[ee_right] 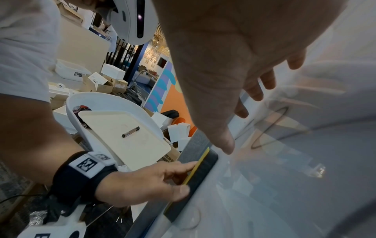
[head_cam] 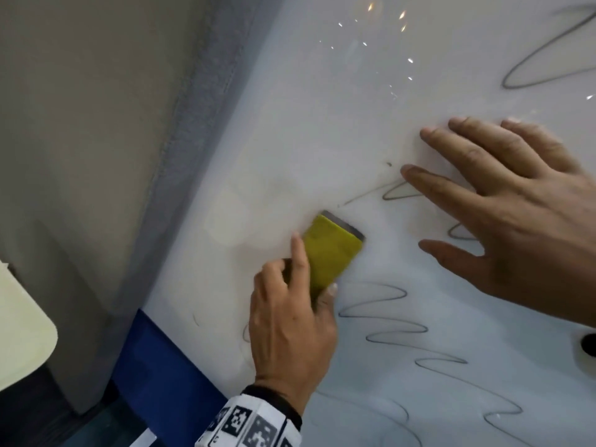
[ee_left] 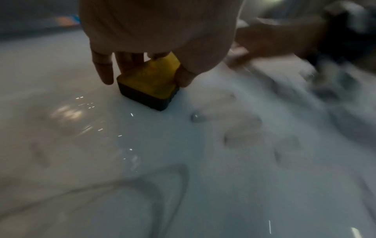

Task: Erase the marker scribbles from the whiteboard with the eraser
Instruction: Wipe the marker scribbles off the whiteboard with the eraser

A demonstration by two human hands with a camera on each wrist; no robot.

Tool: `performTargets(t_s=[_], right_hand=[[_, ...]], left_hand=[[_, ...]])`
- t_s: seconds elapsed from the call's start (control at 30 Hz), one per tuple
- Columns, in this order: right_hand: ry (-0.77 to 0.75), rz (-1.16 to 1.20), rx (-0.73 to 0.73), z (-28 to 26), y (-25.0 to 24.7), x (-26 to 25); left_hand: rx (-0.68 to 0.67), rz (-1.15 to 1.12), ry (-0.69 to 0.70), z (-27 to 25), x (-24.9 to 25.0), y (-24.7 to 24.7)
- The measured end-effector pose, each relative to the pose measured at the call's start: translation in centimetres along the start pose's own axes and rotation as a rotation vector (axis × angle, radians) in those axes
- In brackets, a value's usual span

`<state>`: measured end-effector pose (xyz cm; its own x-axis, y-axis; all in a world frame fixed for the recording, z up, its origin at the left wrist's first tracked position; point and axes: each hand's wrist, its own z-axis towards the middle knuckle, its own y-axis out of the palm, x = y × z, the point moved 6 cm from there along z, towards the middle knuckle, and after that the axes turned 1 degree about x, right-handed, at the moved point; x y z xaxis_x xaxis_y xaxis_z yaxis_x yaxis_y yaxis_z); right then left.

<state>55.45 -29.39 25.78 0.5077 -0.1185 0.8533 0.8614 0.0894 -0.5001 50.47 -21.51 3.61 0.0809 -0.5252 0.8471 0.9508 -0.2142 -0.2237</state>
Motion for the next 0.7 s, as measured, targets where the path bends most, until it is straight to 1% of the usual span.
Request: performTargets(t_s=[0.07,0.1,0.13,0.17,0.27,0.3,0.33,0.37,0.43,0.47,0.5,0.53,0.63,0.7], right_hand=[[0.008,-0.01,-0.003,0.2,-0.4,0.7],[0.012,-0.014,-0.01,0.3,-0.6,1.1],[0.016,-0.015,-0.017,0.4,-0.8,1.5],[0.019,-0.015,-0.023,0.3,-0.9,1.9],[-0.001,-0.012,-0.021,0.0,-1.1,2.3],[-0.014,-0.017,-0.021,-0.2,-1.1,2.2],[-0.028,-0.024,-0.024,-0.3,-1.1,2.2],[-0.039,-0.03,-0.03,-0.4,-1.1,2.2],[-0.053,-0.036,-0.029,-0.4,-1.2,2.2],[-0.057,-0.038,-0.02,-0.3,-1.3,2.2],[-0.058,-0.038,-0.016,-0.3,-1.4,2.3],[-0.058,-0.038,-0.015,-0.2,-1.4,2.3],[-0.057,-0.04,-0.007,-0.2,-1.2,2.2],[-0.053,-0.044,-0.002,-0.2,-1.1,2.0]], left_hand=[[0.068,-0.082,-0.15,1.5,-0.1,-0.5],[0.088,-0.093,-0.177,1.9,0.1,-0.6],[0.09,-0.083,-0.158,2.0,0.9,-0.7],[0.074,-0.06,-0.097,2.1,2.0,-0.8],[0.007,0.013,0.152,1.2,4.5,-0.4],[0.006,0.017,0.198,1.3,4.7,-0.5],[0.015,0.002,0.195,1.9,4.6,-0.7],[0.033,-0.033,0.143,2.7,4.3,-1.0],[0.106,-0.132,-0.016,4.5,3.6,-1.7],[0.137,-0.161,-0.06,5.0,3.7,-1.9],[0.147,-0.165,-0.061,5.2,4.1,-2.0],[0.138,-0.146,-0.02,5.2,4.8,-1.9],[0.085,-0.051,0.165,4.2,5.8,-1.4],[0.076,-0.039,0.21,4.3,5.6,-1.5]])
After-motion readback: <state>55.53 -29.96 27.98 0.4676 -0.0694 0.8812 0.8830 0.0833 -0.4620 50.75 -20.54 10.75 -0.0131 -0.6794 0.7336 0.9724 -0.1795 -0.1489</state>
